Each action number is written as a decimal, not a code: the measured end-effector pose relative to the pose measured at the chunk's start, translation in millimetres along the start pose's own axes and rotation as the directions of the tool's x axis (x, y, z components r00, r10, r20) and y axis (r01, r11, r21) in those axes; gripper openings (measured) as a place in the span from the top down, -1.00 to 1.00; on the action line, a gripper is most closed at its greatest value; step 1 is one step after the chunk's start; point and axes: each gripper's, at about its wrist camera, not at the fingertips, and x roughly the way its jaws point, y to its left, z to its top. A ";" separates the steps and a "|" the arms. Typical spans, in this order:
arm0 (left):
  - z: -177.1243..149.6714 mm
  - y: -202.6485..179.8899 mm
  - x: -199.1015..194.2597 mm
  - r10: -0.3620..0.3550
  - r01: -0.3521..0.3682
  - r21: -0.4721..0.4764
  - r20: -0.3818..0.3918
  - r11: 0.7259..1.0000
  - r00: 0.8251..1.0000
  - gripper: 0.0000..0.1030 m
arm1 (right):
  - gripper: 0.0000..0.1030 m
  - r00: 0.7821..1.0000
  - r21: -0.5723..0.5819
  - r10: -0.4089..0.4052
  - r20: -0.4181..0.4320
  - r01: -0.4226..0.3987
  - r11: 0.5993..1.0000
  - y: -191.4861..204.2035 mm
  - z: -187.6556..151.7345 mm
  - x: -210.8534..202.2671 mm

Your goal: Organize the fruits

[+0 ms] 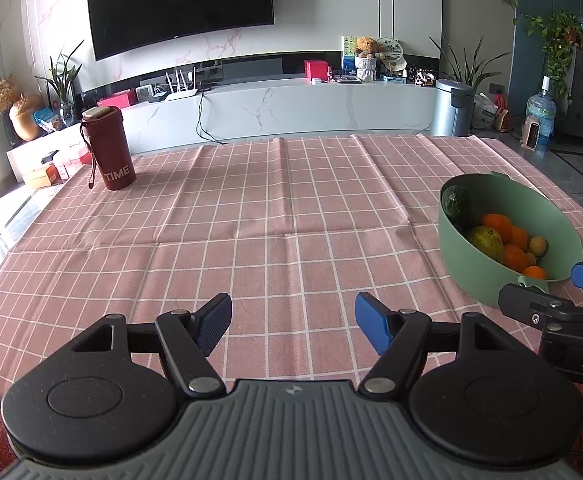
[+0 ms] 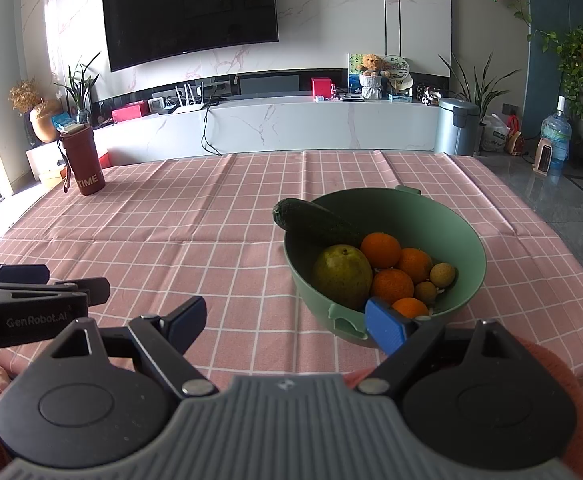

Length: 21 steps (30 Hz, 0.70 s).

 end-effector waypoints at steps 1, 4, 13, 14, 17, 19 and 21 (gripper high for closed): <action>0.0 0.2 0.2 0.000 0.000 0.000 0.000 1.000 1.000 -0.61 | -0.61 1.000 0.000 0.000 0.000 0.000 1.000 0.0 0.0 0.0; 0.2 0.7 0.0 -0.001 0.001 -0.002 0.001 1.000 1.000 -0.61 | -0.61 1.000 0.000 0.000 0.000 0.000 1.000 0.0 -0.1 0.0; 2.0 0.0 -2.1 0.002 -0.002 -0.005 0.004 1.000 1.000 -0.61 | -0.61 1.000 -0.001 -0.001 0.000 0.001 1.000 0.1 -0.2 0.1; 2.1 0.0 -2.1 0.002 -0.002 -0.006 0.004 1.000 1.000 -0.61 | -0.61 1.000 -0.001 -0.001 0.000 0.001 1.000 0.2 -0.2 0.1; 2.2 -0.5 -2.7 0.000 0.000 -0.005 0.004 1.000 1.000 -0.61 | -0.62 1.000 -0.001 -0.001 0.000 0.001 1.000 0.1 -0.2 0.2; 2.3 -1.0 -3.2 -0.001 0.001 -0.003 0.004 1.000 1.000 -0.61 | -0.62 1.000 -0.001 0.000 0.000 0.000 1.000 0.1 -0.2 0.2; 2.2 -2.1 -4.1 0.001 -0.001 0.000 0.005 1.000 1.000 -0.61 | -0.62 1.000 -0.001 0.000 0.000 0.000 1.000 0.1 -0.3 0.2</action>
